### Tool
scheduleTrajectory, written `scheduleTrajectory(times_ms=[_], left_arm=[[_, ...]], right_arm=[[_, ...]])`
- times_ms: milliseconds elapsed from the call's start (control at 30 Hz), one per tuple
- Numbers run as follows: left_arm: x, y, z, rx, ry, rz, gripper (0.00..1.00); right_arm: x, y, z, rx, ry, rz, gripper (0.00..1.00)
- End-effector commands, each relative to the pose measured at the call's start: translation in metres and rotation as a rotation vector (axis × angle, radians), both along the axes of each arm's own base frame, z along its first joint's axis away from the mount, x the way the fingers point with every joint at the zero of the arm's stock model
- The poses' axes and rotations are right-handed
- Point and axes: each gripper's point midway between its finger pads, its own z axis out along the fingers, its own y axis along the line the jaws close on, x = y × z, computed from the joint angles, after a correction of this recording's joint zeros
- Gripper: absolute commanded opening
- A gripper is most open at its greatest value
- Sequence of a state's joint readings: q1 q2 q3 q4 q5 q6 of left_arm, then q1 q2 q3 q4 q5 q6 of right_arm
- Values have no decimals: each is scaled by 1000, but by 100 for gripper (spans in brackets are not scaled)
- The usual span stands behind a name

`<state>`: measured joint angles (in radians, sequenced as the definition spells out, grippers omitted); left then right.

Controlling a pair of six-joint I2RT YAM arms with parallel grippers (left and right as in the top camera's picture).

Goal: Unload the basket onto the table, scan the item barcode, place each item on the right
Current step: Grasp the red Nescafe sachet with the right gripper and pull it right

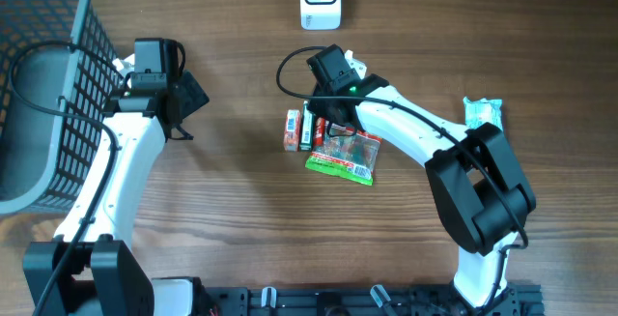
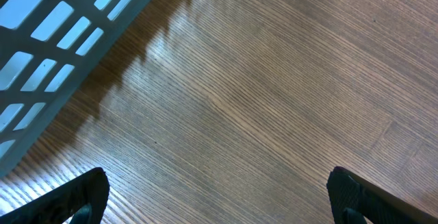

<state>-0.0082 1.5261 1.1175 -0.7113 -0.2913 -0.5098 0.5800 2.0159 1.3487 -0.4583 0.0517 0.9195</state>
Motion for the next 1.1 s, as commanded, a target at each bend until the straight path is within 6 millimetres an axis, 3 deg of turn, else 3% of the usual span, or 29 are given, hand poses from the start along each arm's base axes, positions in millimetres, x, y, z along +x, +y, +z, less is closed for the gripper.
scheduleTrajectory(times_ms=[0,433,633,700,733,767,800,867,967,1067], left_arm=[[0,4,-1,15,4,2,100],[0,4,-1,15,4,2,100],[0,4,-1,15,4,2,100],[0,4,-1,15,4,2,100],[0,4,-1,15,4,2,100],[0,4,-1,15,4,2,100],[0,4,-1,15,4,2,100],[0,4,-1,15,4,2,100],[0,4,-1,15,4,2,100],[0,4,-1,15,4,2,100]], right_arm=[[-9,-1,-16,-13,39,3,32],[-9,1,-16,-24,30,4,27],[-9,0,-30,-37,44,3,26],[-6,2,-29,-30,33,4,21],[-5,2,-28,-28,30,3,10],[-4,3,-26,-27,22,10,4],[-3,3,-23,-28,14,12,4],[1,1,-8,-36,-25,16,4],[10,0,39,-62,-149,111,4],[6,-3,97,-113,-279,285,4]])
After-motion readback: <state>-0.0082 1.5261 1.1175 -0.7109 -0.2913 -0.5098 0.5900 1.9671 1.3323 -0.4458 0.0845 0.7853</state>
